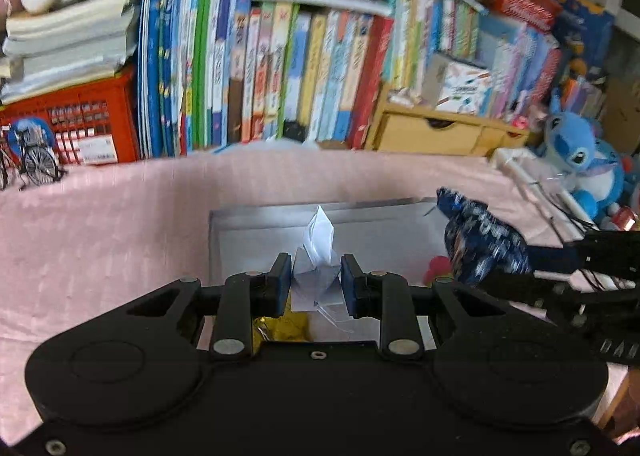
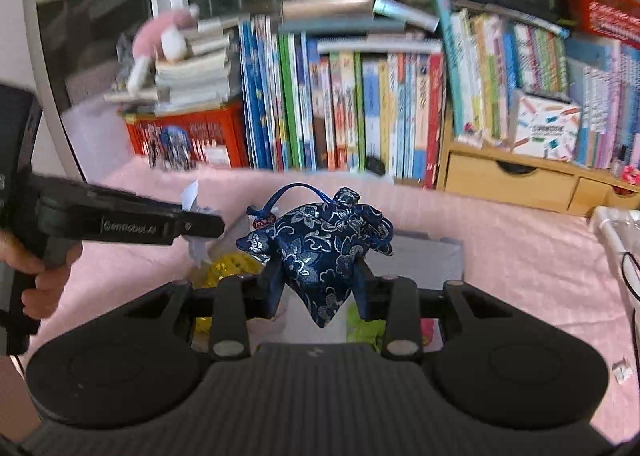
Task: Organize soft objects
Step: 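Carry the paper crane and navy pouch over the white tray and open both tools, then withdraw both tools from the tray toward the remaining items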
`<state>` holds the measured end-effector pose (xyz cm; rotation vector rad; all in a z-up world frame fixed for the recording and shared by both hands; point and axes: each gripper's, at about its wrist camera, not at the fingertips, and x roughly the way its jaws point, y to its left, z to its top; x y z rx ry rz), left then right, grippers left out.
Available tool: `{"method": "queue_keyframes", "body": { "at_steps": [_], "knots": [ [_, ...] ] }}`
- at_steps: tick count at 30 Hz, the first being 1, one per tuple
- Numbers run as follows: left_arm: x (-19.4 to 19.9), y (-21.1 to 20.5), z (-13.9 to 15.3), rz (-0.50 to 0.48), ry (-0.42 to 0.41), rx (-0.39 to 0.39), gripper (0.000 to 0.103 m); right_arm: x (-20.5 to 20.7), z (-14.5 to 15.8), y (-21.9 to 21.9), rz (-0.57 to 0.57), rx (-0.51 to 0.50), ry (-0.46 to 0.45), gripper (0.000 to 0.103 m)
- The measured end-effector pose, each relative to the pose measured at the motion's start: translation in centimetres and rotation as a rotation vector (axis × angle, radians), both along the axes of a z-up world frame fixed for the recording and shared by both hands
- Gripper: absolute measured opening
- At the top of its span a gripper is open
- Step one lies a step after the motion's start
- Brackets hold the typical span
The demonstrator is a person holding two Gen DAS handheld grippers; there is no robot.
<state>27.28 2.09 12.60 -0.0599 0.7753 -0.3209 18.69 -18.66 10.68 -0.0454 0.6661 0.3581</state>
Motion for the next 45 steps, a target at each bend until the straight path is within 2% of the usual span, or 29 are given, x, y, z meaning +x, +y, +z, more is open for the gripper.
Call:
{"method": "queue_keyframes", "body": {
  "at_steps": [6,14,19,31,38,41,43,45],
  "knots": [
    [3.5,-0.5,-2.0,0.011,0.059,0.029,0.025,3.9,-2.7,1.9,0.025,-0.108,0.081,0.04],
    [6.3,-1.7,-3.9,0.004,0.112,0.073,0.025,7.1,-5.0,2.8,0.004,-0.159,0.162,0.037],
    [6.6,-2.0,-5.3,-0.014,0.15,0.087,0.025,7.7,-5.8,2.8,0.007,-0.156,0.195,0.036],
    [6.7,-2.1,-6.4,-0.024,0.2,0.076,0.026,8.1,-6.2,2.6,0.001,-0.144,0.223,0.037],
    [5.9,-1.9,-5.6,-0.027,0.185,0.08,0.039,7.9,-6.1,2.6,-0.005,-0.14,0.224,0.046],
    [5.5,-1.6,-4.8,-0.026,0.167,0.073,0.044,7.7,-5.8,2.6,-0.012,-0.134,0.22,0.046],
    [5.0,-1.4,-4.3,-0.025,0.151,0.069,0.046,7.5,-5.5,2.4,-0.018,-0.123,0.213,0.054],
    [4.3,-1.2,-3.7,-0.021,0.128,0.07,0.049,7.1,-5.0,2.3,-0.02,-0.109,0.202,0.055]
  ]
}}
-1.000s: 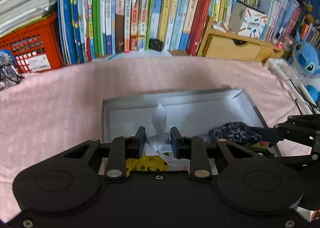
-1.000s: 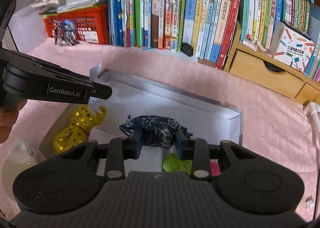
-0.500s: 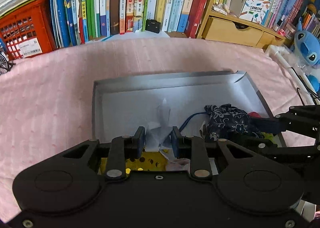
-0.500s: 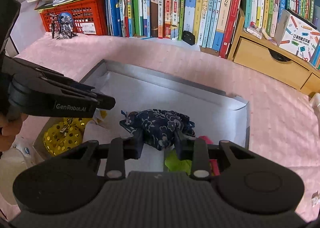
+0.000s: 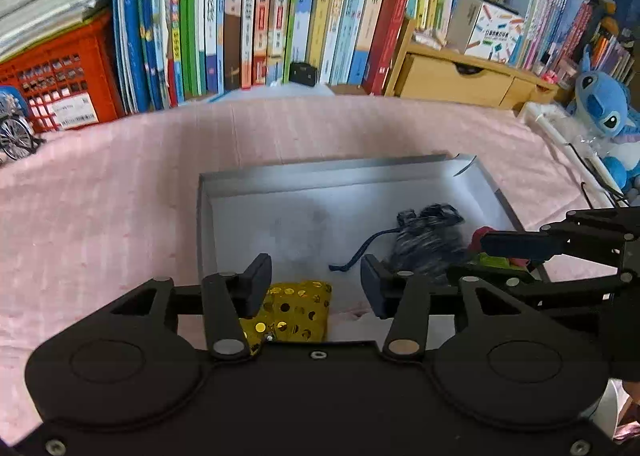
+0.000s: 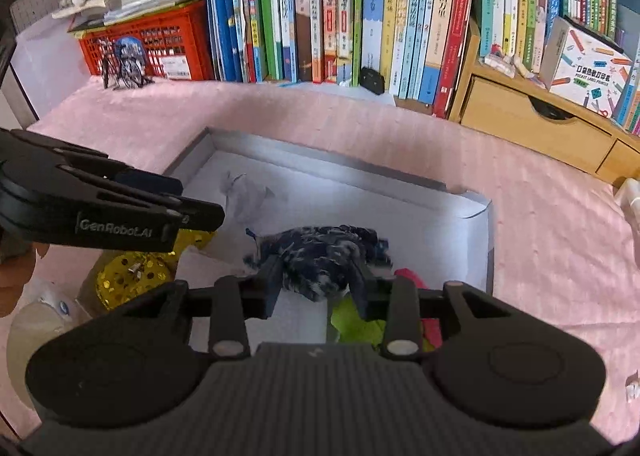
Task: Organize soft objects
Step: 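Withdraw both tools from the tray toward the remaining items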
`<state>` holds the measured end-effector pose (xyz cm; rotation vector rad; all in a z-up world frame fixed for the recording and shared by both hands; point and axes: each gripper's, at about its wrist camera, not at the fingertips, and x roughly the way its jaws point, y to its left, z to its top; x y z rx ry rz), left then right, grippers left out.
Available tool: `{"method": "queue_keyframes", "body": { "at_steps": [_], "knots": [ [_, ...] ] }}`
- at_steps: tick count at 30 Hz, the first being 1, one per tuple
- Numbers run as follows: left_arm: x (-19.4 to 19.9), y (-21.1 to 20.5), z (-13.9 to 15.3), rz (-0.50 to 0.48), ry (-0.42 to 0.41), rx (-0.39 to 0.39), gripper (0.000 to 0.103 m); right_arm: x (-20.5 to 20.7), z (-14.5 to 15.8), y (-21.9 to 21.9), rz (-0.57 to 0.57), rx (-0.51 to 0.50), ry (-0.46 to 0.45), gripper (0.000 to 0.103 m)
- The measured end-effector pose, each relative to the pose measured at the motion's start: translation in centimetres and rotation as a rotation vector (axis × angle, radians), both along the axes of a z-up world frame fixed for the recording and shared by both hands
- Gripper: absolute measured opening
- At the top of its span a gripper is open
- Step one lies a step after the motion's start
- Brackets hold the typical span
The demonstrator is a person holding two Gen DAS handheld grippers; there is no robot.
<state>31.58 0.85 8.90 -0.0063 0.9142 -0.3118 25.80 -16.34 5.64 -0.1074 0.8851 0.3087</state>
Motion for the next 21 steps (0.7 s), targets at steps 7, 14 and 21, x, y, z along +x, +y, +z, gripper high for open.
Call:
{"method": "queue_keyframes", "body": {
  "at_steps": [7,14,21],
  "knots": [
    [-2.3,0.4,1.9,0.008,-0.073,-0.011,0.053,-1.8,1.8,-0.1,-0.002,0.033,-0.057,0.059],
    [-5.8,0.9,3.7,0.008,-0.162,-0.033,0.065,-5.1,3.3,-0.3,-0.004,0.063,-0.143,0.07],
    [-10.8,2.0,5.0,0.003,-0.271,-0.048,0.078,-9.7,4.4,-0.3,0.013,0.102,-0.25,0.077]
  ]
}}
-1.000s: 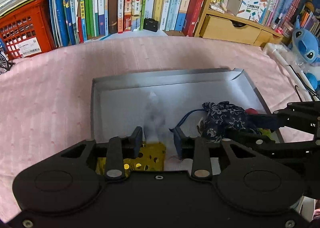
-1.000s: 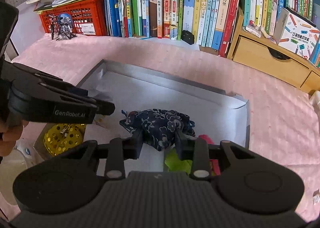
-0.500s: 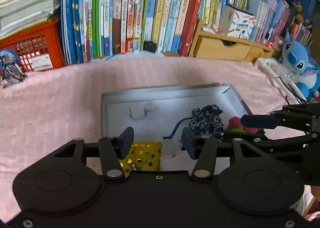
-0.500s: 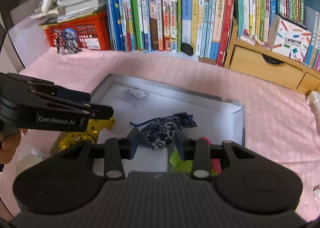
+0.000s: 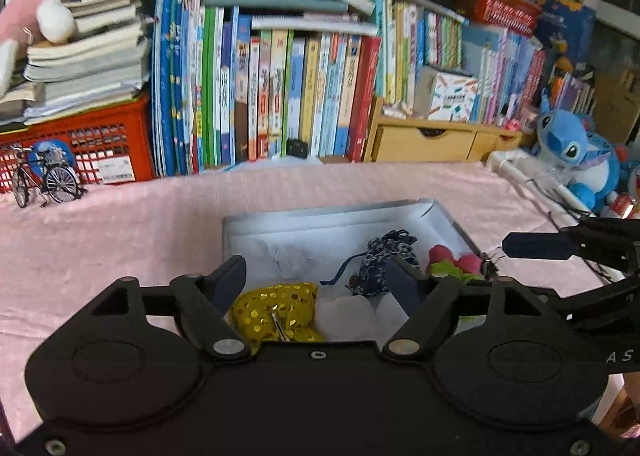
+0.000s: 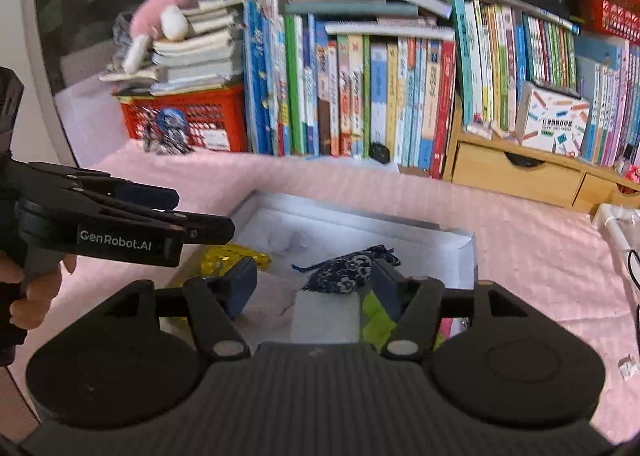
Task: Organize soft objects
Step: 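Withdraw both tools from the tray toward the remaining items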
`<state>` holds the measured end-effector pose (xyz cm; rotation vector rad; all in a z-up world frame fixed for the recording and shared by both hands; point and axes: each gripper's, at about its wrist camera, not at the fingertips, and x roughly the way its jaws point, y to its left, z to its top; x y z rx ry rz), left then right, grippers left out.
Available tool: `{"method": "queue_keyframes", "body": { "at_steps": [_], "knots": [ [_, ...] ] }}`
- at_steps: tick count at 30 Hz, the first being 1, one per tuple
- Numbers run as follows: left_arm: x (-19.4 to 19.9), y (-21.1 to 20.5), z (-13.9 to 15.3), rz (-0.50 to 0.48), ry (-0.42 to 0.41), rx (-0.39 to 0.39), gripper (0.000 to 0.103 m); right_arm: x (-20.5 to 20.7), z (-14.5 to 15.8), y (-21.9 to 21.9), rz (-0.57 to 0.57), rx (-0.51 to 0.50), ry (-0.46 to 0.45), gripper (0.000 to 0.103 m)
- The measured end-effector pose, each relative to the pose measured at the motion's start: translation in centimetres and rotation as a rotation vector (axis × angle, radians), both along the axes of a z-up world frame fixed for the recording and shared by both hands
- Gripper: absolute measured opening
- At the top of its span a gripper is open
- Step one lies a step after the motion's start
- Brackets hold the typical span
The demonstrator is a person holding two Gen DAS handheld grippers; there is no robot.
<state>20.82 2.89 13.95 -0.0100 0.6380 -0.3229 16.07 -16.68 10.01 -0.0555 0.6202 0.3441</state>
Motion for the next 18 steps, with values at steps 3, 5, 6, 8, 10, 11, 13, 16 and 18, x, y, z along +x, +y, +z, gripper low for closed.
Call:
{"method": "queue_keyframes", "body": {
  "at_steps": [3,5,6,8,10,11,13,16,18],
  "knots": [
    [-2.2,0.6,0.3,-0.012,-0.041,-0.016,0.081,-2.1,0.2,0.2,0.012,0.003,-0.047,0.08],
    [-3.8,0.9,0.3,-0.014,-0.069,-0.021,0.083,-3.5,0.1,0.4,0.015,-0.006,-0.079,0.082],
    [-4.7,1.1,0.3,-0.015,-0.084,-0.023,0.084,-4.1,0.1,0.4,0.013,-0.009,-0.093,0.082],
    [-6.4,1.4,0.3,-0.013,-0.11,-0.032,0.086,-5.3,-0.2,0.6,0.015,-0.017,-0.117,0.083],
    [-8.0,1.8,0.1,-0.009,-0.134,-0.042,0.087,-6.5,-0.5,0.7,0.013,-0.021,-0.141,0.085],
    [-8.7,2.0,-0.1,-0.005,-0.145,-0.046,0.088,-7.2,-0.7,0.8,0.013,-0.026,-0.156,0.085],
    [-10.2,2.4,-0.5,0.007,-0.165,-0.05,0.088,-8.3,-1.1,1.0,0.007,-0.031,-0.18,0.086],
    [-11.9,3.2,-1.2,0.033,-0.183,-0.072,0.09,-9.8,-1.8,1.4,-0.003,-0.038,-0.212,0.087],
    [-12.8,3.9,-2.0,0.056,-0.179,-0.092,0.091,-10.9,-2.4,1.7,-0.013,-0.046,-0.232,0.088]
  ]
}}
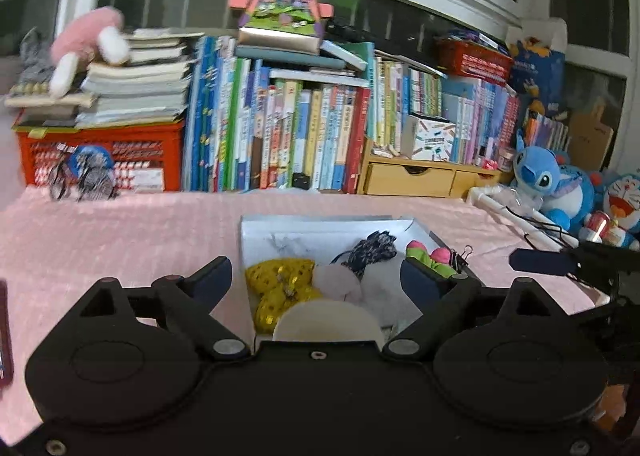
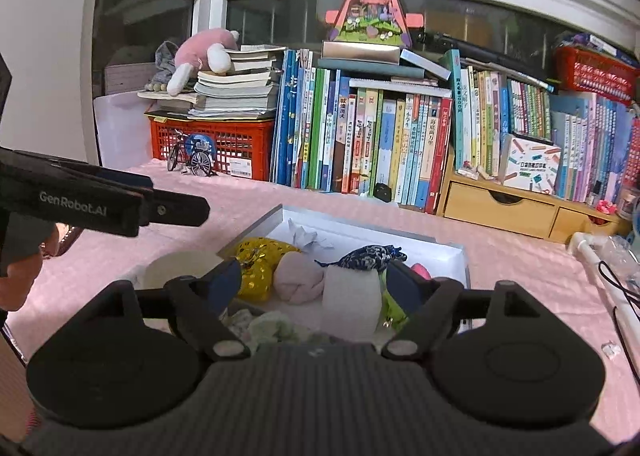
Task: Organize soft objects
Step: 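Withdraw both tools from the tray toward the remaining items, then grasp the white fluffy pompom with the left tool while the right tool grasps the pale green scrunchie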
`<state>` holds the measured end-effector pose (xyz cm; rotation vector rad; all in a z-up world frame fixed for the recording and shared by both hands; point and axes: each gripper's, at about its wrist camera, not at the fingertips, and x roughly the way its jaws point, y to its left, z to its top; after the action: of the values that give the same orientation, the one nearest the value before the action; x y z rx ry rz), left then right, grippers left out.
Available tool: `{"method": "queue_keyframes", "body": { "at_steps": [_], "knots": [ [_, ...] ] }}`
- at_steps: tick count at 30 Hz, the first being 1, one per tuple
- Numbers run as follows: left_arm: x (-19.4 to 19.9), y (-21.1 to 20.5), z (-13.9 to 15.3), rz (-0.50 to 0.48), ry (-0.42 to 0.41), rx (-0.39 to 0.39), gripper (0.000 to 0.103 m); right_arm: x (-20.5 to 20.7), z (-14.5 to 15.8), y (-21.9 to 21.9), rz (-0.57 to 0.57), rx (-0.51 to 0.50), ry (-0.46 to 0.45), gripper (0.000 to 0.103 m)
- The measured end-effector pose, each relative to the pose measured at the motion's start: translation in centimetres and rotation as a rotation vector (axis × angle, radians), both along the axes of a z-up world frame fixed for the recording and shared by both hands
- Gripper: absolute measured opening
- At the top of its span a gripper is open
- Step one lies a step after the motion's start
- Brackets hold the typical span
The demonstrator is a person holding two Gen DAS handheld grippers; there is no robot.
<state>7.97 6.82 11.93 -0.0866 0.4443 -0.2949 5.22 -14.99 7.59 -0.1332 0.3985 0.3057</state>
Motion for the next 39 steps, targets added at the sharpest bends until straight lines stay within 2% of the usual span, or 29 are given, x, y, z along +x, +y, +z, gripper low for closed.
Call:
{"method": "queue_keyframes", "body": {
  "at_steps": [6,14,20,24,33,39],
  "knots": [
    [-2.8,1.5,-2.3,0.066,0.001,-0.024,0.091,-2.6,-1.9,1.0,-0.015,-0.042,-0.056,0.089],
    [-5.1,3.1,-4.9,0.129,0.011,-0.029,0.092,-4.4,-3.8,1.7,-0.029,-0.03,-0.094,0.092],
    [-5.5,4.1,-6.5,0.191,0.028,-0.006,0.092,-4.9,-5.2,2.6,-0.024,-0.078,-0.109,0.092],
    [-5.4,4.5,-7.6,0.21,0.05,0.007,0.092,-5.0,-6.1,3.2,-0.023,-0.136,-0.128,0.096],
    [-4.6,4.4,-9.0,0.229,0.076,0.036,0.092,-6.0,-7.3,5.1,0.015,-0.273,-0.222,0.097],
    [-3.9,4.2,-9.8,0.231,0.085,0.052,0.092,-5.2,-7.8,5.6,0.005,-0.313,-0.208,0.097]
  ]
}}
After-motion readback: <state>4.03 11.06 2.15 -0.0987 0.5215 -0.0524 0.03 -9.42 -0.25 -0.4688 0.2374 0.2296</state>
